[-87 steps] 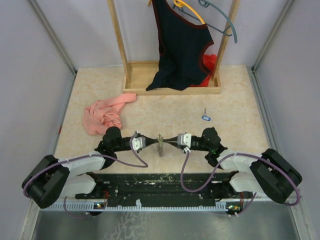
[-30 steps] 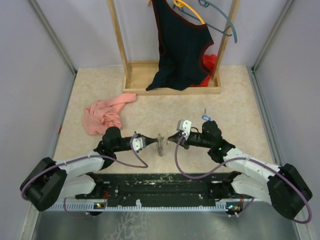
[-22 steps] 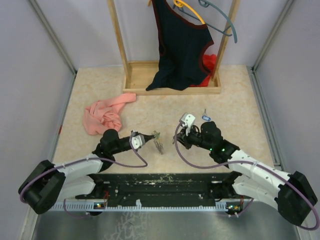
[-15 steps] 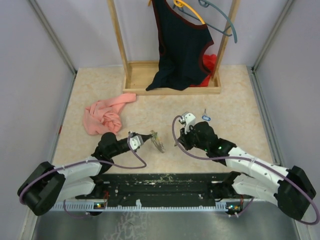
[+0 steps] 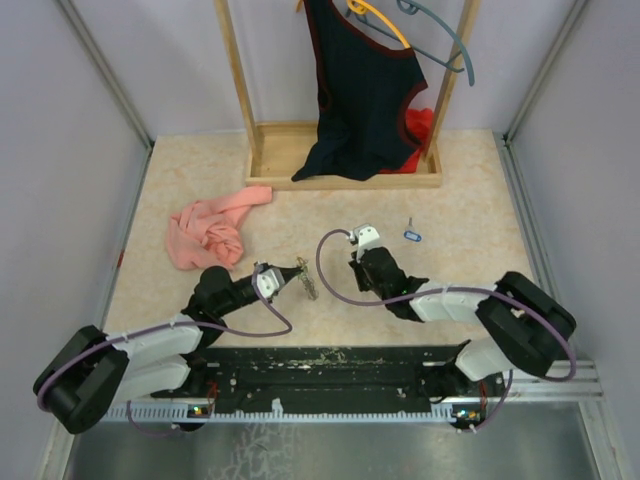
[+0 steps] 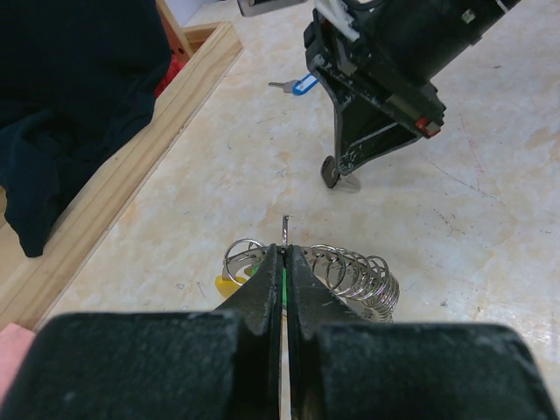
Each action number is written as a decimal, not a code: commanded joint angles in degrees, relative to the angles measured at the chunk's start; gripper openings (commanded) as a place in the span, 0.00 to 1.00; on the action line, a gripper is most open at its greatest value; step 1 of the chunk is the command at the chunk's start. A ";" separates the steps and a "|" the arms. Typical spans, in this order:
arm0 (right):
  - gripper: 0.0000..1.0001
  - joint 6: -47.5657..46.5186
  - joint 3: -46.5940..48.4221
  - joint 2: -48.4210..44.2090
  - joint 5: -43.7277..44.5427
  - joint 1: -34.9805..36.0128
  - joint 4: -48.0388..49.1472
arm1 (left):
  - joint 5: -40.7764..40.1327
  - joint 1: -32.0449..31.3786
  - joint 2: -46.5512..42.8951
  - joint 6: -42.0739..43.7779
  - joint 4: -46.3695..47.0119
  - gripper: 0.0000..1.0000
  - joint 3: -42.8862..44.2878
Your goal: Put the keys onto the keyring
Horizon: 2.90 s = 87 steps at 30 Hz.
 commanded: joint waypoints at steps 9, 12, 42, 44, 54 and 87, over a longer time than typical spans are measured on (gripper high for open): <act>0.00 -3.38 2.54 11.40 8.23 0.39 20.84 | -0.09 -0.15 -1.20 -1.03 2.81 0.01 -0.44; 0.00 -3.20 2.92 13.01 8.61 0.40 20.68 | -0.07 -0.15 -1.24 -0.92 2.85 0.01 -0.48; 0.29 -2.36 28.07 8.68 -10.75 -3.81 -32.86 | 0.28 -0.14 -2.07 -1.34 2.78 0.01 -0.69; 0.30 -3.80 30.71 9.60 -13.27 -4.87 -37.45 | 0.32 -0.15 -2.06 -1.40 2.70 0.01 -0.70; 0.32 -8.58 41.26 19.06 -25.26 -12.37 -49.39 | 0.67 -0.10 -1.91 -1.46 2.45 0.01 -0.58; 0.24 -10.36 51.03 30.51 -27.34 -14.07 -54.12 | 1.46 -0.15 -1.20 -1.47 2.12 0.01 -0.07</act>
